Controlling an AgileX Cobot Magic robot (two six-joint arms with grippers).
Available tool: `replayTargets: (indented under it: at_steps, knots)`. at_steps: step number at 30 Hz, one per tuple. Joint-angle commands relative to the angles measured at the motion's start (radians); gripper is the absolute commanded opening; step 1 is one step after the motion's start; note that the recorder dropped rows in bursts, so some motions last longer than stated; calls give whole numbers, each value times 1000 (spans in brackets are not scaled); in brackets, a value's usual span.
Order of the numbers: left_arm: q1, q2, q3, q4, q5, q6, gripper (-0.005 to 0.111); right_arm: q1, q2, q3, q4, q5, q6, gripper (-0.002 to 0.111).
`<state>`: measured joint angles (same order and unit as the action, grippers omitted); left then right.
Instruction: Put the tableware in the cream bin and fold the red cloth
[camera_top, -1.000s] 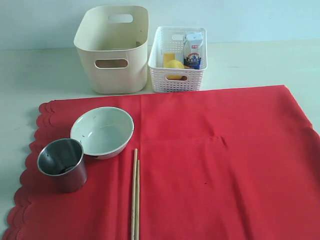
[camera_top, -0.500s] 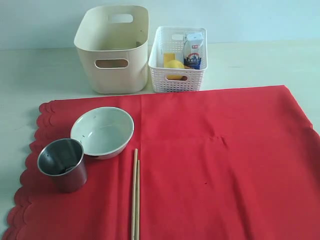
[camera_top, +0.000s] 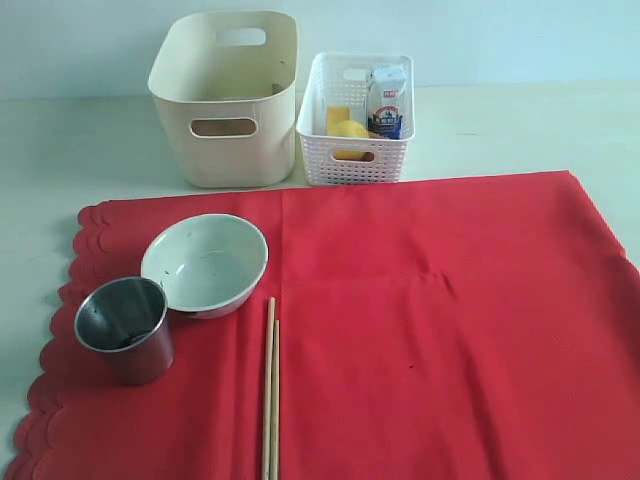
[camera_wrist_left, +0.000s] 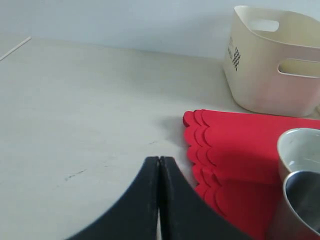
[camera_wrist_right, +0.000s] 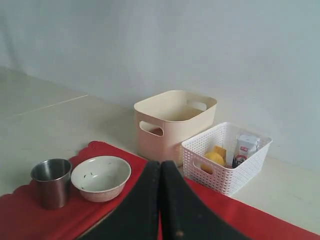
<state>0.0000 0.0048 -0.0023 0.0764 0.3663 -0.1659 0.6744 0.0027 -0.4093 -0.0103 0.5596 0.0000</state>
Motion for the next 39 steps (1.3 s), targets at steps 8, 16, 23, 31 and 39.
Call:
replayTargets:
  at_steps: [8,16,23,31,39]
  knots:
    - [1,-5,2,3,-10,2,0,-222,-3,145,-8,-179,0,0]
    - [1,-5,2,3,-10,2,0,-415,-3,277,-8,-220,0,0]
    - [1,-5,2,3,-10,2,0,-522,-3,327,10,-237,0,0]
    - [1,-5,2,3,-10,2,0,-593,-3,366,10,-226,0,0]
    - [1,-5,2,3,-10,2,0,-593,-3,404,10,-211,0,0]
